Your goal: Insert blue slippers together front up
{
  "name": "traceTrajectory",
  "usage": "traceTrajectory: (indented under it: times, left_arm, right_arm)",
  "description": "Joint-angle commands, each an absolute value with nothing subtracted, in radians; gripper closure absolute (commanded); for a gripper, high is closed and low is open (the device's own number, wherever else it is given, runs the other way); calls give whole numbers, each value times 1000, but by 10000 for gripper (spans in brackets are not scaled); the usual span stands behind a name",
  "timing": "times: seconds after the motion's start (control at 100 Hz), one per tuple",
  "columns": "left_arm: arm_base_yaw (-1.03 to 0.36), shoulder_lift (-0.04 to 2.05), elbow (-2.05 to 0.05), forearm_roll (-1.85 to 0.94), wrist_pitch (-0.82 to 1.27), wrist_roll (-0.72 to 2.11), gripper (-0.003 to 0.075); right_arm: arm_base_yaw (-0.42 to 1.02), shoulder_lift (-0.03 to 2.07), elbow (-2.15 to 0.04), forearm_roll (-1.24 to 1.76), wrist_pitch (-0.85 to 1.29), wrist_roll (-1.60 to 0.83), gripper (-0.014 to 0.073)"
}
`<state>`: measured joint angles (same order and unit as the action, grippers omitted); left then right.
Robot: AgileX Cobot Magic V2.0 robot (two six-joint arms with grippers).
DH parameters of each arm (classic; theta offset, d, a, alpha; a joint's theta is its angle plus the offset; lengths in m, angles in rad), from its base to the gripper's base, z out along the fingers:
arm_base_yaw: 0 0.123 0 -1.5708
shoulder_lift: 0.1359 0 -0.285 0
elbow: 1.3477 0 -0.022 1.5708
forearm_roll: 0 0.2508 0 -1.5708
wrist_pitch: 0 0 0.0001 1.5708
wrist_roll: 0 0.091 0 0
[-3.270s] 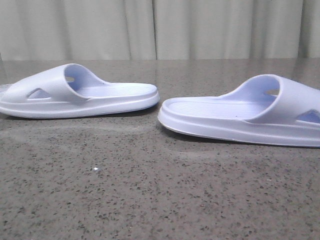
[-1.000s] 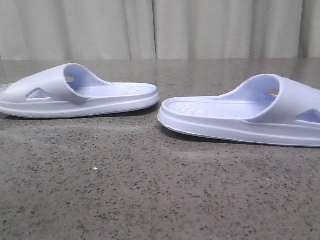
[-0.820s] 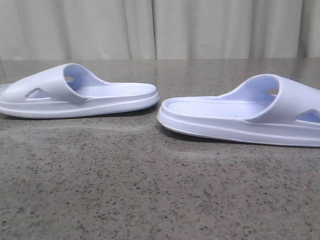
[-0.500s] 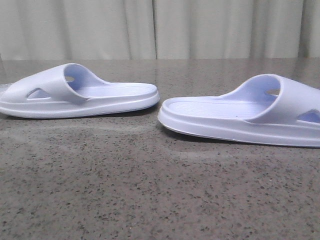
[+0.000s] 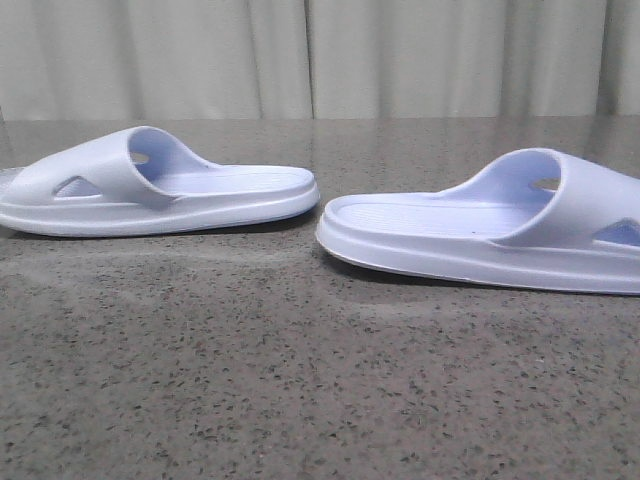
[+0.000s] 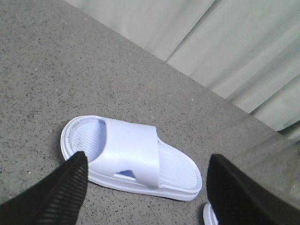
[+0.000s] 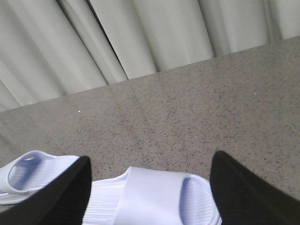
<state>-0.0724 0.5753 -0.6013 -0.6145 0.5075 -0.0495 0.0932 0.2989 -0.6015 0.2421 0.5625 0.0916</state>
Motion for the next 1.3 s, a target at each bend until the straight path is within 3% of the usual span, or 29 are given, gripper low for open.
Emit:
traceTrajectory:
  times: [0.0,0.44,1.29]
  left_arm:
    - [-79,652,-635,-691,415,-60,263]
    - [-79,999,-635,-935,304,-60,264]
    - [-79,1266,-702,-987,240,-45,264]
  right_arm:
    - [91,318,-637,254,478,90,131]
    - [91,318,-637,254,480,90,131]
    - [91,318,-637,254,457,90,131]
